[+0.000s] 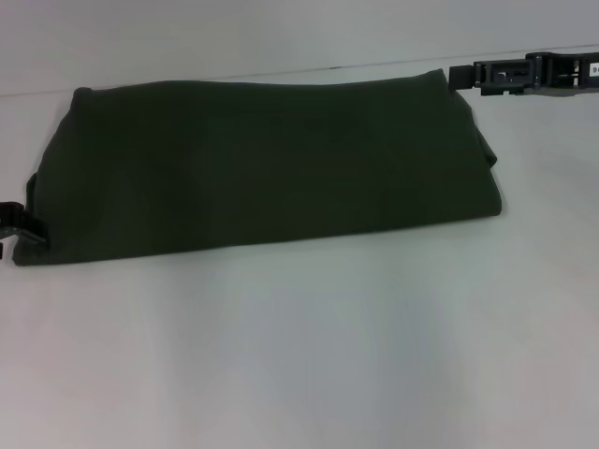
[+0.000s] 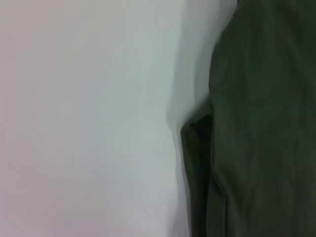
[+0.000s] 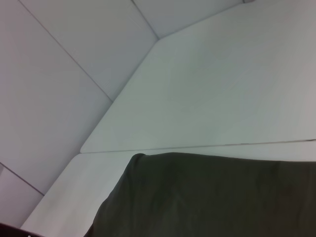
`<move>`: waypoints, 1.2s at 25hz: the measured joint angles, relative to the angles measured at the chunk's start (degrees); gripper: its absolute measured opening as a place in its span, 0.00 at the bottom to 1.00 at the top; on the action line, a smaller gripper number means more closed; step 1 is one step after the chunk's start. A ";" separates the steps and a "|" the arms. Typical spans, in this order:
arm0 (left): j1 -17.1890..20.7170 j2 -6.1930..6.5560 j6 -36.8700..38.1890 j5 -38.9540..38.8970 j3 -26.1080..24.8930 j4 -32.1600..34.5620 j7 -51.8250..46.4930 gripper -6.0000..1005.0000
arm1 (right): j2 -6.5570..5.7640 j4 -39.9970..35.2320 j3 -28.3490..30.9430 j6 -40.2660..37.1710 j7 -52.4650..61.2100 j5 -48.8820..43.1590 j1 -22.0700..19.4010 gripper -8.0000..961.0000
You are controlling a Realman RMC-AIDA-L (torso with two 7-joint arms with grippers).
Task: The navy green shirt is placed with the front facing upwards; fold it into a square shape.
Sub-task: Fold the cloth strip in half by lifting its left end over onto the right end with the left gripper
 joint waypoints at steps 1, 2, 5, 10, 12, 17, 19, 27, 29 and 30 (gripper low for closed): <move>-0.09 0.02 -0.23 0.01 -0.01 0.32 0.05 0.67 | 0.00 0.00 -0.01 0.07 0.00 0.00 0.02 0.97; -0.20 0.03 -0.58 0.01 0.01 0.71 0.09 0.67 | 0.01 0.00 -0.01 0.13 0.00 0.01 0.04 0.97; -0.51 0.03 -1.63 0.03 0.11 1.76 0.10 0.67 | 0.09 0.00 -0.02 0.22 -0.01 0.01 0.06 0.97; -0.91 -0.10 -2.24 -0.37 0.12 2.45 0.31 0.67 | 0.17 0.05 -0.01 0.26 -0.01 0.01 0.07 0.97; -1.03 -0.24 -2.11 -0.50 0.01 2.50 0.59 0.66 | 0.18 0.06 0.00 0.28 -0.01 0.01 0.05 0.97; -1.39 -0.69 -1.65 -0.91 -0.10 3.03 1.27 0.66 | 0.18 0.08 0.05 0.30 -0.01 0.01 0.06 0.96; -1.62 -0.87 -1.60 -0.92 -0.01 3.30 1.51 0.66 | 0.20 0.08 0.07 0.29 -0.01 0.01 0.08 0.96; -1.93 -1.63 -2.99 1.00 0.98 2.86 1.09 0.66 | 0.27 0.00 0.45 -0.14 0.08 0.21 -0.34 0.96; -1.82 -1.84 -3.73 1.23 1.67 2.40 1.01 0.66 | 0.27 -0.02 0.49 -0.20 0.12 0.31 -0.42 0.96; -1.73 -2.02 -3.88 1.39 2.08 2.13 1.00 0.66 | 0.27 0.02 0.55 -0.21 0.14 0.34 -0.47 0.96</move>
